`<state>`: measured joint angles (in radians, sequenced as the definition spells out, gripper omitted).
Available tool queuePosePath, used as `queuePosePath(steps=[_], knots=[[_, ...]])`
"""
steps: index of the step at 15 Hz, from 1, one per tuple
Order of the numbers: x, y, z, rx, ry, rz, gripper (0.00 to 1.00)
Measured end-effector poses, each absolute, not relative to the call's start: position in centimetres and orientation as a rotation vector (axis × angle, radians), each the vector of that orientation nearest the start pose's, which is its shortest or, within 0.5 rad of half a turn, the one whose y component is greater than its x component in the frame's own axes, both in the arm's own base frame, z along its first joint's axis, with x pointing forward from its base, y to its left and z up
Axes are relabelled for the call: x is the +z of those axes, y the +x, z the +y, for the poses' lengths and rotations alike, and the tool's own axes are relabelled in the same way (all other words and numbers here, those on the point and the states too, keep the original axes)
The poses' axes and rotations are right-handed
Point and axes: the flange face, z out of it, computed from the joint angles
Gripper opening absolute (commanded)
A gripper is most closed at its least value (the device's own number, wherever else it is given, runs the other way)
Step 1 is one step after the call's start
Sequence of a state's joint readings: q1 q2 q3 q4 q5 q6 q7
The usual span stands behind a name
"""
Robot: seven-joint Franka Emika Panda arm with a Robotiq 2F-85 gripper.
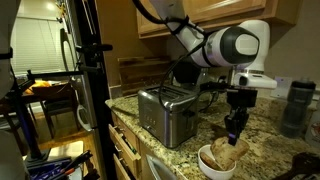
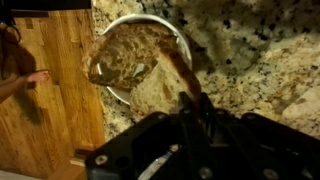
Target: Put one slice of bread in each of the slots on the toaster
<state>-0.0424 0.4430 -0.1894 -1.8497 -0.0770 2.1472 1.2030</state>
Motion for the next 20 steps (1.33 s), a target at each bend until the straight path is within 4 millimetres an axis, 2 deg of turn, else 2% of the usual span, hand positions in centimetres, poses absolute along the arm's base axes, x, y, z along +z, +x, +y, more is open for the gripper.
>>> queuePosePath(steps=[6, 13, 16, 20], knots=[[31.0, 61.5, -14.5, 0.013, -2.581, 2.105, 0.09], [34.6, 61.0, -14.1, -0.025, -2.620, 2.088, 0.09], [37.4, 60.5, -13.0, -0.045, -2.646, 2.072, 0.09], [42.7, 59.6, -10.2, -0.128, -2.662, 2.038, 0.09]])
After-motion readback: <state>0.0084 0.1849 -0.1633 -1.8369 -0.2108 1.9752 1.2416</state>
